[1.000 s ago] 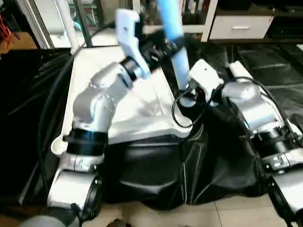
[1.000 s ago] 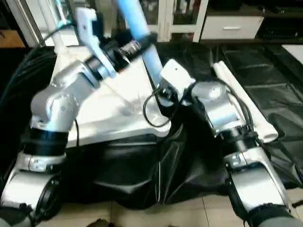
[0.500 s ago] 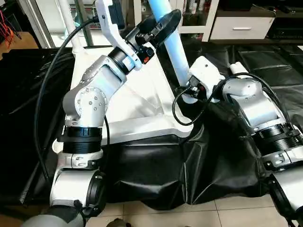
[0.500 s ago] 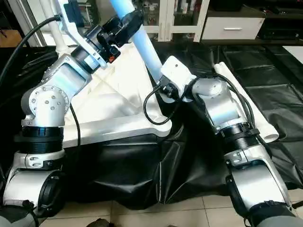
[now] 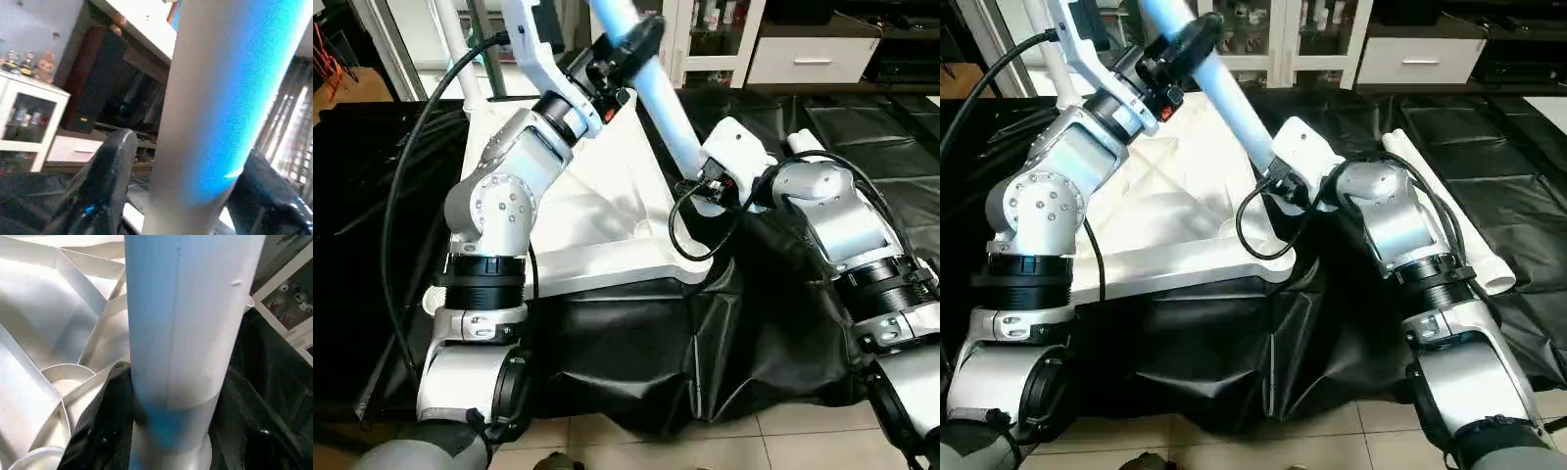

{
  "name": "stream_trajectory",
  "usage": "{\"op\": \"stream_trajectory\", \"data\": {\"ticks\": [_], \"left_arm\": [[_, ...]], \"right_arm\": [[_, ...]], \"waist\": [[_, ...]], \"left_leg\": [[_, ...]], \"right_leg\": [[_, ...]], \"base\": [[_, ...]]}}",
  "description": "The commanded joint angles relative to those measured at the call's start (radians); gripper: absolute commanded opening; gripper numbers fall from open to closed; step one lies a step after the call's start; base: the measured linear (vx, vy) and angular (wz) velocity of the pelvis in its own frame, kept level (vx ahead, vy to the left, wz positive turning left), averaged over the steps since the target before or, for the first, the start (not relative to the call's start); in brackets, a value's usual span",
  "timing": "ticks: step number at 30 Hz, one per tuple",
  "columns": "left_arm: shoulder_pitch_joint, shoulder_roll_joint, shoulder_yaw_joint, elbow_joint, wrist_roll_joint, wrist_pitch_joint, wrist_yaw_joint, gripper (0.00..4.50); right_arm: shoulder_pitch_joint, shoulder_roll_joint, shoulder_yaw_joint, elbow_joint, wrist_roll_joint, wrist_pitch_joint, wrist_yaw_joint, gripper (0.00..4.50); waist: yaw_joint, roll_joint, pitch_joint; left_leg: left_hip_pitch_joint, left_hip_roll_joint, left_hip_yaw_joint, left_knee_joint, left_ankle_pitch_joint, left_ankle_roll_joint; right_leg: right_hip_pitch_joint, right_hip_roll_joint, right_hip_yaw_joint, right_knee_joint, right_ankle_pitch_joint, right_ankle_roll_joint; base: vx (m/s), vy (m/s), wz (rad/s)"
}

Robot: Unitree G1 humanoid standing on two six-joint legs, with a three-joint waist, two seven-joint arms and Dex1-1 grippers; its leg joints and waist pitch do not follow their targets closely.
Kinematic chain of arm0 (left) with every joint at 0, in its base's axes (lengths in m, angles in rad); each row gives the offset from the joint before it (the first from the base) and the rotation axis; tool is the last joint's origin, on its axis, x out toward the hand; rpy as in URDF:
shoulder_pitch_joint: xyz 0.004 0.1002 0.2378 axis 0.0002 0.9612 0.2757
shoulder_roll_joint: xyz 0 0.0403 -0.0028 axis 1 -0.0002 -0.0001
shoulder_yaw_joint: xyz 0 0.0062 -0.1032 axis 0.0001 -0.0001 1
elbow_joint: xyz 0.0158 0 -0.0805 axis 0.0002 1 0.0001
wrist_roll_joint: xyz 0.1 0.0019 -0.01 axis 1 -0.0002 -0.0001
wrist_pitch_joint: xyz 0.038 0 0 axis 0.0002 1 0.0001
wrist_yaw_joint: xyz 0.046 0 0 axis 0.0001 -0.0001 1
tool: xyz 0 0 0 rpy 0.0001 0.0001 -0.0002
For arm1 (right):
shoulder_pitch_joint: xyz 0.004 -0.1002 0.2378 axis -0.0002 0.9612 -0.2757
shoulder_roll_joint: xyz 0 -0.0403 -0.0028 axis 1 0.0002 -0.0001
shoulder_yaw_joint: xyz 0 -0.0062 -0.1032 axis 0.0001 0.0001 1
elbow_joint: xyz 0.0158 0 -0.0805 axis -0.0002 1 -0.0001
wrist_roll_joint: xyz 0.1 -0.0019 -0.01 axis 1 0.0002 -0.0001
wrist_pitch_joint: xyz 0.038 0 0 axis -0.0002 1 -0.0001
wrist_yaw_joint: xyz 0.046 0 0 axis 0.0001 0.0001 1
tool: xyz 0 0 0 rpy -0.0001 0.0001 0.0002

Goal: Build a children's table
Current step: Insert table leg to table base

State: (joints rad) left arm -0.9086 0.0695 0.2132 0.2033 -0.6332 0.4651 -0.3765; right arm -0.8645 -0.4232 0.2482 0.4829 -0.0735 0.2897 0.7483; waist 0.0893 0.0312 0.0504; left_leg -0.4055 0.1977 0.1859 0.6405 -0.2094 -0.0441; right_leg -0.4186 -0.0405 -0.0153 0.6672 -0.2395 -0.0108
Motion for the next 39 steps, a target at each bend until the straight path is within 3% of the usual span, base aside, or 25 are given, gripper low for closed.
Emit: {"op": "stream_trajectory", "data": {"ticks": [1, 6, 9, 14, 19, 24, 25, 27, 31, 33, 34, 36, 37, 39], "left_arm": [[-0.018, 0.009, 0.019, 0.012, 0.012, -0.015, 0.025, 2.45], [-0.02, 0.008, 0.026, 0.012, 0.012, -0.026, 0.033, 2.02], [-0.022, 0.005, 0.031, 0.012, 0.009, -0.041, 0.041, 1.8], [-0.031, -0.005, 0.052, 0.006, 0.01, -0.095, 0.051, 1.63], [-0.027, -0.041, 0.077, -0.047, 0.0, -0.19, 0.057, 1.6], [0.019, -0.07, 0.06, -0.119, -0.003, -0.223, 0.049, 1.6], [0.019, -0.07, 0.06, -0.119, -0.003, -0.223, 0.049, 1.6], [0.054, -0.074, 0.028, -0.167, 0.012, -0.232, 0.036, 1.6], [0.076, -0.071, -0.002, -0.204, 0.02, -0.227, 0.02, 1.6], [0.088, -0.068, -0.017, -0.233, 0.014, -0.216, 0.006, 1.6], [0.092, -0.067, -0.022, -0.244, 0.014, -0.214, 0.001, 1.6], [0.105, -0.066, -0.033, -0.274, 0.007, -0.205, -0.005, 1.6], [0.11, -0.064, -0.039, -0.286, 0.005, -0.203, -0.007, 1.6], [0.119, -0.065, -0.046, -0.315, -0.015, -0.188, -0.007, 1.6]], "right_arm": [[-0.01, 0.006, -0.007, -0.018, 0.0, -0.034, 0.001, 1.83], [-0.012, 0.014, -0.017, -0.017, 0.015, -0.027, 0.006, 1.83], [-0.007, 0.021, -0.029, -0.023, 0.031, -0.027, 0.01, 2.53], [-0.004, 0.033, -0.049, -0.016, 0.023, -0.079, -0.048, 2.93], [0.01, 0.048, -0.023, 0.01, -0.071, -0.234, -0.202, 3.41], [0.028, 0.078, 0.013, 0.013, -0.161, -0.332, -0.366, 3.8], [0.028, 0.078, 0.013, 0.013, -0.161, -0.332, -0.366, 3.86], [0.023, 0.096, 0.035, 0.039, -0.205, -0.347, -0.439, 4.09], [0.007, 0.1, 0.051, 0.073, -0.243, -0.359, -0.494, 4.4], [-0.01, 0.096, 0.053, 0.109, -0.274, -0.381, -0.54, 4.47], [-0.017, 0.095, 0.052, 0.126, -0.285, -0.39, -0.557, 4.47], [-0.033, 0.093, 0.051, 0.171, -0.306, -0.409, -0.592, 4.5], [-0.039, 0.093, 0.051, 0.192, -0.311, -0.42, -0.604, 4.5], [-0.048, 0.092, 0.051, 0.223, -0.312, -0.43, -0.617, 4.5]], "waist": [[-0.001, -0.027, -0.096], [0.0, -0.026, -0.095], [-0.002, -0.027, -0.093], [-0.001, -0.026, -0.093], [-0.002, -0.018, -0.093], [-0.002, -0.01, -0.092], [-0.005, -0.013, -0.092], [-0.004, -0.007, -0.09], [-0.004, -0.007, -0.089], [-0.006, -0.007, -0.088], [-0.006, -0.012, -0.088], [-0.008, -0.009, -0.088], [-0.01, -0.015, -0.087], [-0.013, -0.016, -0.086]], "left_leg": [[0.022, 0.018, -0.009, -0.032, 0.16, 0.125], [0.022, 0.018, -0.009, -0.032, 0.147, 0.124], [0.021, 0.018, -0.008, -0.033, 0.135, 0.122], [0.022, 0.018, -0.009, -0.032, 0.132, 0.115], [0.022, 0.019, -0.011, -0.031, 0.128, 0.096], [0.02, 0.017, -0.013, -0.032, 0.123, 0.083], [0.02, 0.015, -0.011, -0.032, 0.117, 0.082], [0.02, 0.016, -0.013, -0.034, 0.103, 0.076], [0.026, 0.018, -0.012, -0.037, 0.061, 0.053], [0.025, 0.018, -0.014, -0.038, 0.062, 0.036], [0.025, 0.018, -0.013, -0.039, 0.064, 0.034], [0.024, 0.015, -0.012, -0.037, 0.064, 0.029], [0.022, 0.013, -0.011, -0.038, 0.06, 0.03], [0.021, 0.011, -0.01, -0.037, 0.046, 0.028]], "right_leg": [[0.086, -0.062, 0.033, -0.031, 0.464, -0.284], [0.085, -0.063, 0.032, -0.032, 0.444, -0.285], [0.084, -0.064, 0.033, -0.035, 0.418, -0.285], [0.082, -0.064, 0.033, -0.035, 0.399, -0.284], [0.08, -0.065, 0.033, -0.037, 0.383, -0.278], [0.081, -0.064, 0.032, -0.035, 0.39, -0.272], [0.082, -0.061, 0.033, -0.036, 0.393, -0.268], [0.08, -0.062, 0.033, -0.038, 0.376, -0.264], [0.077, -0.061, 0.034, -0.043, 0.325, -0.255], [0.079, -0.061, 0.034, -0.041, 0.326, -0.246], [0.079, -0.061, 0.034, -0.042, 0.328, -0.243], [0.079, -0.059, 0.034, -0.04, 0.337, -0.236], [0.081, -0.058, 0.035, -0.039, 0.338, -0.232], [0.082, -0.057, 0.036, -0.04, 0.326, -0.224]], "base": [[0.0, 0.0, 0.0], [0.0, 0.0, 0.0], [0.0, 0.0, 0.0], [0.0, 0.0, 0.0], [0.0, 0.0, 0.0], [0.0, 0.0, 0.0], [0.0, 0.0, 0.0], [0.0, 0.0, 0.0], [0.0, 0.0, 0.0], [0.0, 0.0, 0.0], [0.0, 0.0, 0.0], [0.0, 0.0, 0.0], [0.0, 0.0, 0.0], [0.0, 0.0, 0.0]]}}
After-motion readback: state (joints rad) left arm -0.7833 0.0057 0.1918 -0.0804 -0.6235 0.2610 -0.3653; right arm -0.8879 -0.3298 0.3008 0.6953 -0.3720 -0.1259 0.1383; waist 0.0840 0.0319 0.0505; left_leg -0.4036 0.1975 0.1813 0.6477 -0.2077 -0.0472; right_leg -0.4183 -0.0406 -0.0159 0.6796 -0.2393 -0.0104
